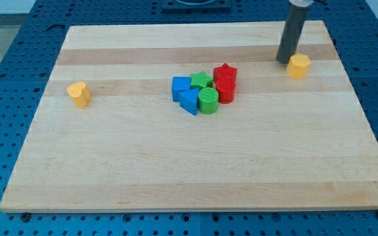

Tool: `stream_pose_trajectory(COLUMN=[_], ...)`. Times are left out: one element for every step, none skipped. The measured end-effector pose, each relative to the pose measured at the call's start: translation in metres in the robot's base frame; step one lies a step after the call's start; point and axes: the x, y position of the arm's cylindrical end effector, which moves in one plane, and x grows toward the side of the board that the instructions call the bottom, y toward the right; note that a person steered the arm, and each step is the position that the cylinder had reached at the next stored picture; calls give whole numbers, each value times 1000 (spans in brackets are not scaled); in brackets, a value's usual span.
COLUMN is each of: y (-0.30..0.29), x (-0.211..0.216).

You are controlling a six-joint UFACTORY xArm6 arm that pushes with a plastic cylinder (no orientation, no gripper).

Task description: Slide yellow heart towards the blue triangle

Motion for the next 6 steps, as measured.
stream_pose_trajectory(y=[1, 3, 3, 4, 6, -8], x=[22, 23, 15, 14, 15, 5])
